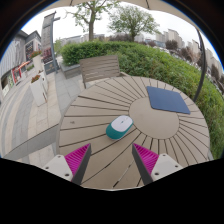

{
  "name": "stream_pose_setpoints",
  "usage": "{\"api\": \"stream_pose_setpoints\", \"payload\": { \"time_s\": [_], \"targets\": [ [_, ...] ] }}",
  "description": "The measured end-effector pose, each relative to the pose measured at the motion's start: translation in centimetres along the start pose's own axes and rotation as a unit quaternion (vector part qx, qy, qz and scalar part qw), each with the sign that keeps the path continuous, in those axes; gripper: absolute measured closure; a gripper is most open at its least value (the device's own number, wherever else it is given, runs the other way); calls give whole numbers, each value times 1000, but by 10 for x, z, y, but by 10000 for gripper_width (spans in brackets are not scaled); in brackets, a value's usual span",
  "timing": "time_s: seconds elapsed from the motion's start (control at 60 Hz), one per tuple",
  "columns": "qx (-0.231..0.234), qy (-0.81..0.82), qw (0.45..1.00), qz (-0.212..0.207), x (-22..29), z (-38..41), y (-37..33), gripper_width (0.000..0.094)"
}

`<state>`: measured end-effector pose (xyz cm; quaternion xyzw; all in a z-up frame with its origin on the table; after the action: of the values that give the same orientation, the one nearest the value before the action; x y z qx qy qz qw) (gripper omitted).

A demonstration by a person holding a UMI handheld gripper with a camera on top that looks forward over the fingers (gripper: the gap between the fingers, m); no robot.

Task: Arrange mouse

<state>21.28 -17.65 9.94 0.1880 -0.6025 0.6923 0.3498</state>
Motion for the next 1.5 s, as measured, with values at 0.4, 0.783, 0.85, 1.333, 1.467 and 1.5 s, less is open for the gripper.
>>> {"api": "stream_pose_setpoints", "payload": {
  "time_s": [0.4, 0.783, 0.85, 1.333, 1.467, 1.5],
  "targets": [
    [-26, 39, 998, -36, 31, -1, 95, 76],
    [-23, 21, 998, -50, 41, 7, 111, 113],
    [-21, 10, 998, -57, 43, 5, 112, 425],
    [26, 4, 994, -104, 173, -51, 83, 512],
    [-13, -7, 991, -133, 249, -134, 114, 513],
    [-28, -3, 992, -126, 259, -154, 132, 514]
  ]
}}
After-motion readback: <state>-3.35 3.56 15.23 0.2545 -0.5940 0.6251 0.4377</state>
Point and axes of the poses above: the point between the fingertips, and its own axes, seen from behind it with the camera up: z to the left, x up, y forward, the way the camera looks, the point moved 10 cm from there along -y, backward, against the way the camera looks, and after that the axes turned 15 degrees about y, right-handed, at the moved point
